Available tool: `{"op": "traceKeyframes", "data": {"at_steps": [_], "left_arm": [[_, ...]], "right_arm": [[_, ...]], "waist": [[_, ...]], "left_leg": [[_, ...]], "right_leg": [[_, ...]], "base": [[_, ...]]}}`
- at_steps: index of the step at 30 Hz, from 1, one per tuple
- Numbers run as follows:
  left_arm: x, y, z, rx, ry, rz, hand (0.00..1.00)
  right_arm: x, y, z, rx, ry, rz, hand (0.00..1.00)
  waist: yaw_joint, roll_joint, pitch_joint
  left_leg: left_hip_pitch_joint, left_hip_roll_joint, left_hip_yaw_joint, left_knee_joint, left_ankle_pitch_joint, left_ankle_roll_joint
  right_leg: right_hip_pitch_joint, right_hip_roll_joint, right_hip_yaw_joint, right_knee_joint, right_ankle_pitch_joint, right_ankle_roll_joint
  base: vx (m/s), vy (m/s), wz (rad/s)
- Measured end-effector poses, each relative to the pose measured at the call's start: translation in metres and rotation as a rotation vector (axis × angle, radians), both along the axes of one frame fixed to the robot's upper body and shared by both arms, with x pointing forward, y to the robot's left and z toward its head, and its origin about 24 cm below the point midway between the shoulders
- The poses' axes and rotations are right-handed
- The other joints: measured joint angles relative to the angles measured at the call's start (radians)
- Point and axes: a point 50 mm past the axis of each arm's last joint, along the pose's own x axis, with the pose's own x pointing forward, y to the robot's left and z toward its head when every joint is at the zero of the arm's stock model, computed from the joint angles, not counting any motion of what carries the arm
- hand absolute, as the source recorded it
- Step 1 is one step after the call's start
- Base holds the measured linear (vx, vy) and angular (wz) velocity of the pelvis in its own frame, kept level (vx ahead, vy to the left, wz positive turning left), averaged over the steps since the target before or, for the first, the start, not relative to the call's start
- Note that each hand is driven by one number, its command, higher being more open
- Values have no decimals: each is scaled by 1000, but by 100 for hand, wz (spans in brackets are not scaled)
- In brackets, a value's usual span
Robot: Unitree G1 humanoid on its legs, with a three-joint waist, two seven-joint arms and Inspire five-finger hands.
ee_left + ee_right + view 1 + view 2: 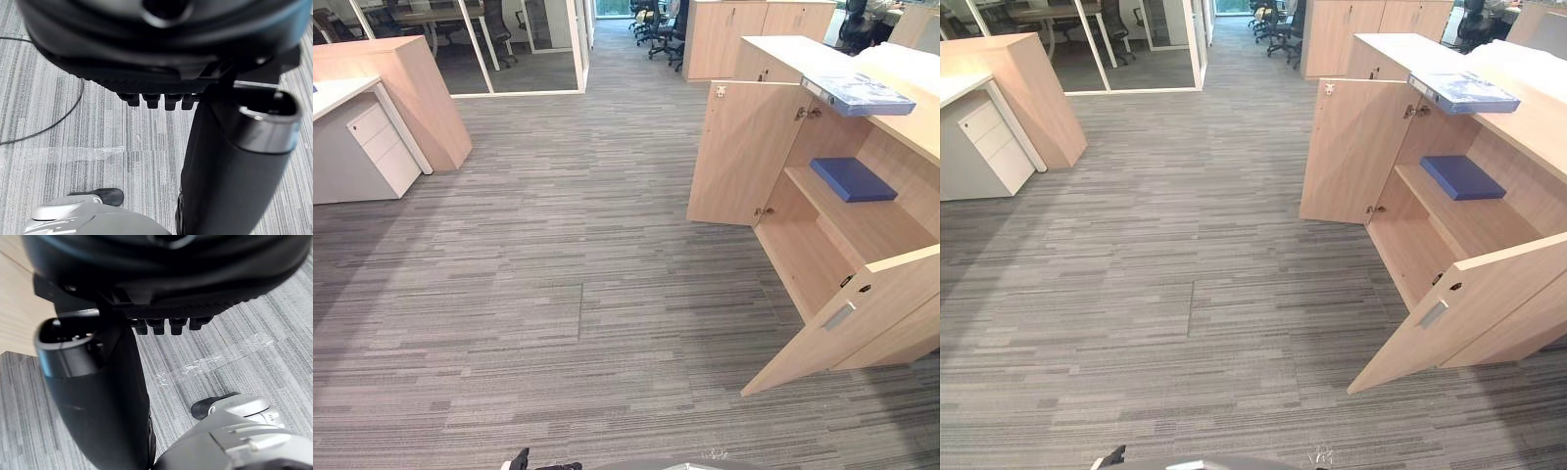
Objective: Walk over to the cabinet, pick up the folder, carry it to the office cabinet, place the folder inside the office cabinet, then close the office cabinet door
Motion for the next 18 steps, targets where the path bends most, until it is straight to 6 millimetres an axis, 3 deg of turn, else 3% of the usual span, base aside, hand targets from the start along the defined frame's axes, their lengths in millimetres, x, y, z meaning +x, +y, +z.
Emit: {"op": "traceKeyframes", "data": {"at_steps": [9, 18], "left_arm": [[-4, 0, -2, -108, -5, 79, 100], [0, 1, -1, -40, -9, 44, 100]], "right_arm": [[4, 1, 0, 36, -16, 11, 100], [8, 1, 0, 21, -24, 27, 100]], "waist": [[0, 1, 17], [0, 2, 21]], "left_leg": [[31, 1, 3, -31, 2, -4], [28, 3, 6, -31, 1, -5]], "right_leg": [[29, 2, 2, -27, 4, 7], [27, 4, 6, -32, 4, 8]], "base": [[0, 0, 0], [0, 0, 0]]}}
